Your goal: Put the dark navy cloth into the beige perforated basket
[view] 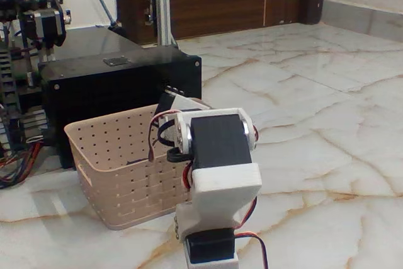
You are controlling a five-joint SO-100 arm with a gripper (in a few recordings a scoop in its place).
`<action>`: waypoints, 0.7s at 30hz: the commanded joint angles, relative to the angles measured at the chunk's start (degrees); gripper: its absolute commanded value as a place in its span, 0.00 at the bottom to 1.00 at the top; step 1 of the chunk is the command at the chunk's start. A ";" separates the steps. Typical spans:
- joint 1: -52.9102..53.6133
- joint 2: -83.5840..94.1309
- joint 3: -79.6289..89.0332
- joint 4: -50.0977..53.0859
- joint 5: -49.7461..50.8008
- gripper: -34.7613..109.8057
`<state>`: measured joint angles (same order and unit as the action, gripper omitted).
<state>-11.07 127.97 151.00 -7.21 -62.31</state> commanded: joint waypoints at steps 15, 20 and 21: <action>4.83 10.11 25.58 -30.50 -24.52 0.24; 5.36 10.11 25.58 -32.78 -24.87 0.24; 5.63 10.11 25.58 -32.78 -25.05 0.24</action>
<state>-5.71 137.11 176.66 -39.20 -86.92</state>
